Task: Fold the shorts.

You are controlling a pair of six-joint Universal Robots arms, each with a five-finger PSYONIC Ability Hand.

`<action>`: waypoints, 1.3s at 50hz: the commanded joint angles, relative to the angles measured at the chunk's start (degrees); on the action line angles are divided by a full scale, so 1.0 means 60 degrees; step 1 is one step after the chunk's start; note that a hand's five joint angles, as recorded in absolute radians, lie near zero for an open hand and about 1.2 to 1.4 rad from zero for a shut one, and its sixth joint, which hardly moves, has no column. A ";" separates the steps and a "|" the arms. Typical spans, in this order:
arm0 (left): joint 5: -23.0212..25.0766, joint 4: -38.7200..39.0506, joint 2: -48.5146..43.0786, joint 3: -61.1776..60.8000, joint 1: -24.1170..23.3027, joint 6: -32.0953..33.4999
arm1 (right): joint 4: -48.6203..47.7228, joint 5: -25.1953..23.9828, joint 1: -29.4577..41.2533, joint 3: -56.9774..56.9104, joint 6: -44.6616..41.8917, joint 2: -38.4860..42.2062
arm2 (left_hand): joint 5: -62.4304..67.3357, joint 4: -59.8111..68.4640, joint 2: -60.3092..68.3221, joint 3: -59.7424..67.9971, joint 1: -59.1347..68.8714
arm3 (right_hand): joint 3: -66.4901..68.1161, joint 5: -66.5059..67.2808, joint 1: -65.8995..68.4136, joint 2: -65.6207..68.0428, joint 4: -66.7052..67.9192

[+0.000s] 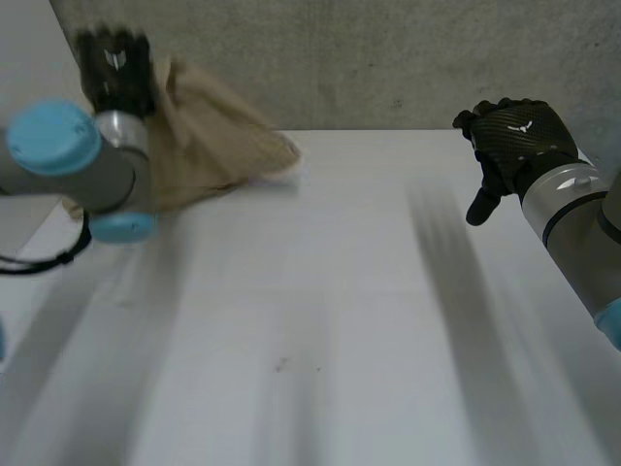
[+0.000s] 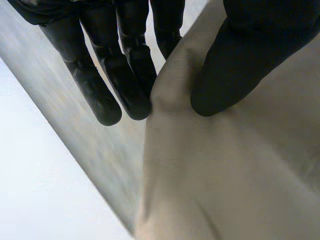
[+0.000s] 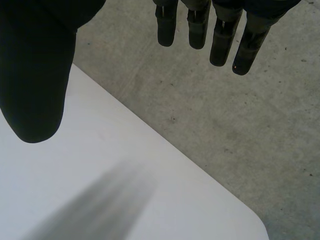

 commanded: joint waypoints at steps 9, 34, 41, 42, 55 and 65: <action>0.0173 0.0136 0.2889 -0.0192 -0.2430 -0.0369 | 0.0038 0.0008 -0.0129 -0.0104 0.0033 -0.0346 | 0.2449 0.1928 0.1940 0.1953 0.2449 | -0.0375 -0.0503 0.0090 -0.0303 -0.0550; 0.0393 -0.0933 0.3915 -0.3547 -0.3691 -0.0281 | 0.1722 -0.2434 0.0017 0.0086 0.6383 0.0648 | 0.2449 0.1928 0.1940 0.1953 0.2449 | -0.0375 -0.0503 0.0090 -0.0303 -0.0550; 0.0408 -0.1021 0.3929 -0.3591 -0.3823 -0.0281 | 0.1752 -0.2834 0.0412 0.0248 0.7080 0.1353 | 0.2449 0.1928 0.1940 0.1953 0.2449 | -0.0375 -0.0503 0.0090 -0.0303 -0.0550; 0.0408 -0.1006 0.3929 -0.3591 -0.3837 -0.0281 | 0.1767 -0.2819 0.0514 0.0219 0.6963 0.1470 | 0.2449 0.1928 0.1940 0.1953 0.2449 | -0.0375 -0.0503 0.0090 -0.0303 -0.0550; 0.0393 -0.1035 0.3768 -0.3605 -0.3735 -0.0295 | 0.1840 -0.2629 -0.0173 0.0232 0.6244 0.0621 | 0.2449 0.1928 0.1940 0.1953 0.2449 | -0.0375 -0.0503 0.0090 -0.0303 -0.0550; 0.0379 -0.1035 0.3783 -0.3679 -0.3867 -0.0310 | 0.0981 -0.1608 0.1227 0.0468 0.6814 0.1525 | 0.2449 0.1928 0.1940 0.1953 0.2449 | -0.0375 -0.0503 0.0090 -0.0303 -0.0550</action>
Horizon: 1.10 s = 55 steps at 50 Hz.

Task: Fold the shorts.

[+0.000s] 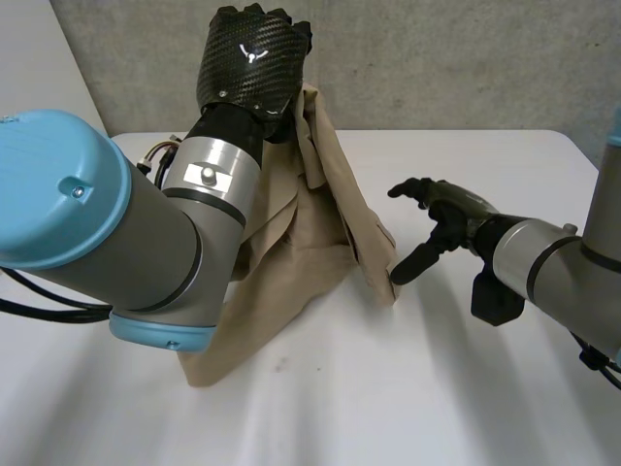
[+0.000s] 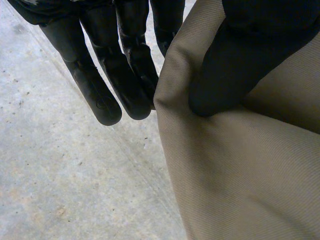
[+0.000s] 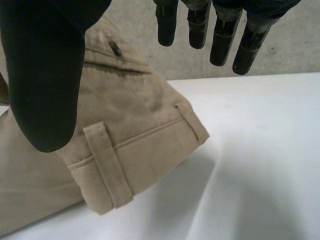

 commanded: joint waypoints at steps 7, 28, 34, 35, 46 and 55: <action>-0.0483 -0.0367 0.0124 -0.0073 -0.0332 -0.0019 | -0.1909 0.1965 0.1664 -0.0132 0.0581 0.1514 | 0.2450 0.1888 0.1877 0.1896 0.2449 | 0.1002 0.0874 0.1467 0.1073 0.0828; -0.0660 -0.2987 0.2028 -0.1200 0.0005 -0.0121 | -0.1926 0.1673 0.0053 -0.0440 -0.7060 -0.1604 | 0.2450 0.1888 0.1877 0.1896 0.2449 | 1.1292 1.1164 1.1757 1.1363 1.1118; -0.0616 -0.4201 0.2745 -0.1917 -0.0010 -0.0311 | -0.1355 0.1776 0.0317 -0.0498 -0.7739 -0.2058 | 0.2450 0.1888 0.1877 0.1896 0.2449 | 1.1292 1.1164 1.1757 1.1363 1.1118; -0.0572 -0.4538 0.2906 -0.2122 0.0005 -0.0442 | -0.1252 0.1762 0.0317 -0.0499 -0.7769 -0.2059 | 0.2450 0.1888 0.1877 0.1896 0.2449 | 1.1292 1.1164 1.1757 1.1363 1.1118; -0.0309 -0.5186 0.3084 -0.2710 0.1497 -0.0956 | -0.0283 0.1893 0.0770 -0.1084 -0.9395 -0.0932 | 0.2450 0.1888 0.1877 0.1896 0.2449 | 1.1292 1.1164 1.1757 1.1363 1.1118; 0.1053 -0.3565 0.1563 -0.1367 0.2685 -0.0839 | -0.2496 0.2655 0.1108 -0.2330 -0.8809 0.0050 | 0.2450 0.1888 0.1877 0.1896 0.2449 | 1.1292 1.1164 1.1757 1.1363 1.1118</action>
